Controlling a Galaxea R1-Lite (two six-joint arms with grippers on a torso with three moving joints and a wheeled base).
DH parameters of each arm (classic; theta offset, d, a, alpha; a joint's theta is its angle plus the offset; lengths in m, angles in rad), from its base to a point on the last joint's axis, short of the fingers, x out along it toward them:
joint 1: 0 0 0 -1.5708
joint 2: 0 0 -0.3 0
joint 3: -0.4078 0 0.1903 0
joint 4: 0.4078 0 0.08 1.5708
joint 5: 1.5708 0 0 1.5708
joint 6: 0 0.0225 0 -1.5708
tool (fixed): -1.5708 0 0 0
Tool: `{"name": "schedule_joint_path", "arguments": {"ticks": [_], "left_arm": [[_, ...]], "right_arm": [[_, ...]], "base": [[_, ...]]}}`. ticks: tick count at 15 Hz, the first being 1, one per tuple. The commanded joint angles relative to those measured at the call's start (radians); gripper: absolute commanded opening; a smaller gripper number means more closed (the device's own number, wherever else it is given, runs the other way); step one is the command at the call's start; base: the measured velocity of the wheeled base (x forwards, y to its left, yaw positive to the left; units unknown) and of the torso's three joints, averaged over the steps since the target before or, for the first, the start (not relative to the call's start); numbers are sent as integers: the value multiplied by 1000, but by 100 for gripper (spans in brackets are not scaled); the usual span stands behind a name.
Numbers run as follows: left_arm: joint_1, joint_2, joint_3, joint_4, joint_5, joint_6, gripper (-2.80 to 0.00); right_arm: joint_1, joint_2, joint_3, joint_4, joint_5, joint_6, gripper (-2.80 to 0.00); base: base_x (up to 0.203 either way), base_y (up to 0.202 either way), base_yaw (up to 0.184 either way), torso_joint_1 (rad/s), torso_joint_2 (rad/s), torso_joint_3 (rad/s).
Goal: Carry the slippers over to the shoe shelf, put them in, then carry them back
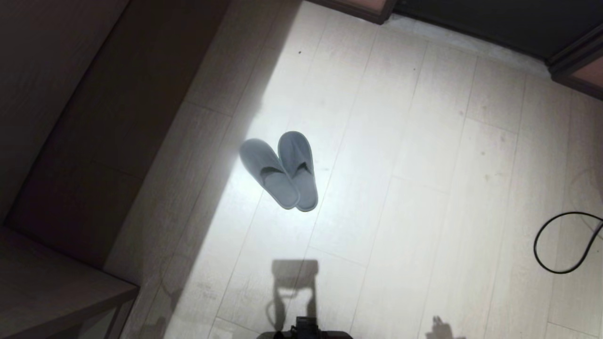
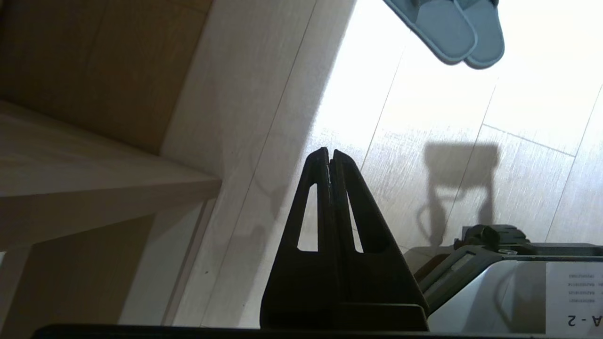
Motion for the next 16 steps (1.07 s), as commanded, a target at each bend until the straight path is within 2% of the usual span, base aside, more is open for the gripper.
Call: {"name": "schedule_joint_path", "arguments": {"ticks": [1,16], "left_arm": [[1,2,0,0,1,0,-280],[1,1,0,-1,0,0,-280]], "right_arm": [[0,4,0,-1,1,1,-280],[0,4,0,2,-4,61,-280]], "base": [[0,0,0,2,4,201],[0,0,0,2,2,203]]}}
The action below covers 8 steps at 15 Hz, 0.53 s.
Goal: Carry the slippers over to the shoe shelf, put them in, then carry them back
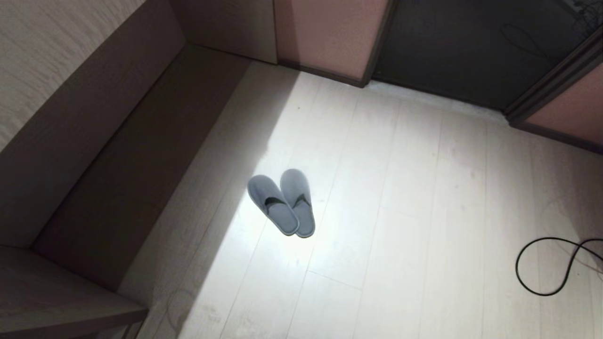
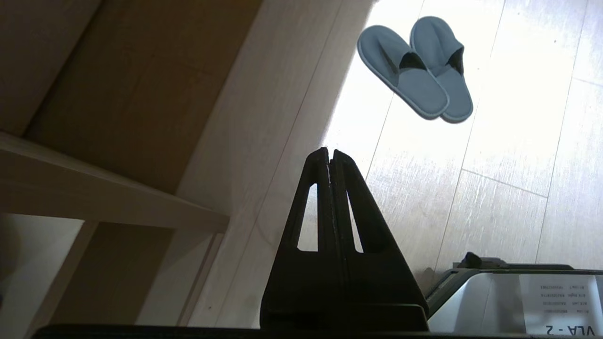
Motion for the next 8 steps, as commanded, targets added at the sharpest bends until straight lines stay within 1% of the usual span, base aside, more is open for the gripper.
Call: {"name": "schedule_joint_path", "arguments": {"ticks": [1,8], "left_arm": [[0,0,0,-1,0,0,-280],[1,1,0,-1,0,0,-280]], "right_arm": [[0,2,0,0,0,-1,-280],[0,2,0,0,0,-1,-280]], "base": [[0,0,0,-2,3,207],[0,0,0,4,-2,203]]}}
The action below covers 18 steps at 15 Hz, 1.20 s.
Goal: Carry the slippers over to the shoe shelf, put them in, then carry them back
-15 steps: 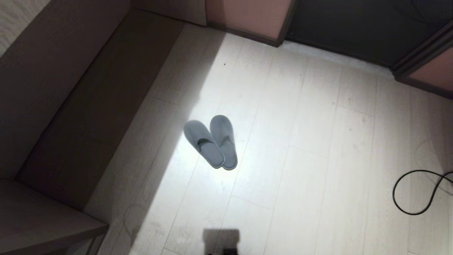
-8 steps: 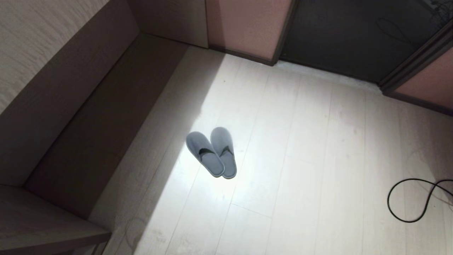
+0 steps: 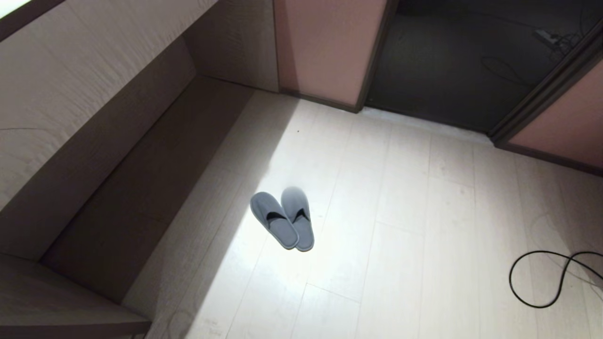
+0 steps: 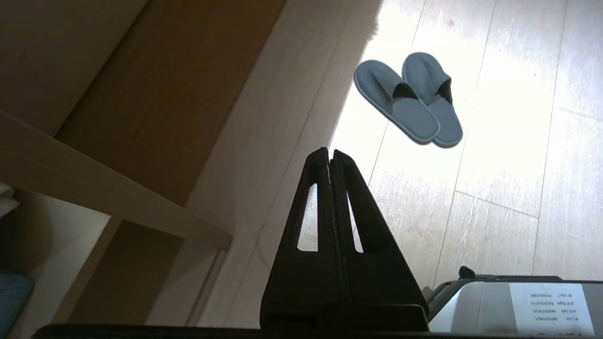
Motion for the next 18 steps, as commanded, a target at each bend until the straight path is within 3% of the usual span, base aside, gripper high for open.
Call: {"name": "schedule_joint_path", "arguments": {"ticks": [1,18], "left_arm": [[1,1,0,-1,0,-1,-280],[1,1,0,-1,0,1,-280]], "right_arm": [[0,2,0,0,1,-1,-280],[0,2,0,0,1,2,-280]], "base": [[0,0,0,-6,6,203],[0,0,0,3,3,203]]}}
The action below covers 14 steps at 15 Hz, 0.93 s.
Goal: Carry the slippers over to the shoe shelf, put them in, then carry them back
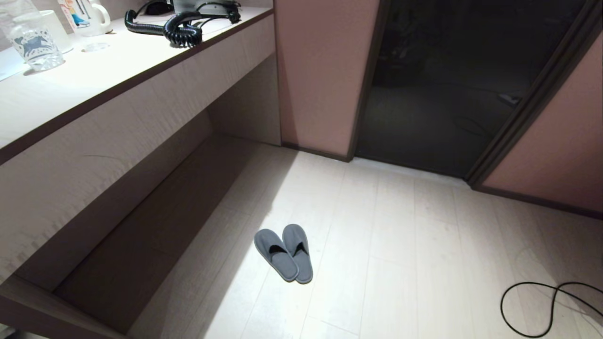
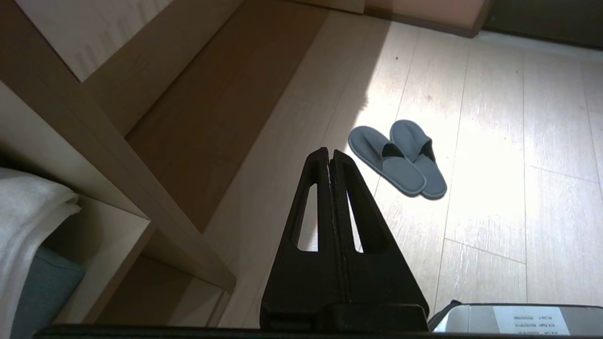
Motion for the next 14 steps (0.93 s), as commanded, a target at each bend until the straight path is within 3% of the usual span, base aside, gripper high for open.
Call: {"name": "schedule_joint_path", "arguments": {"ticks": [1,14], "left_arm": [[0,1,0,0,0,-1,-280],[0,2,0,1,0,1,-280]], "right_arm": [[0,2,0,1,1,-1,-280],[0,2,0,1,-1,-1,-280]], "base": [[0,0,0,-2,0,202],[0,0,0,3,1,200]]}}
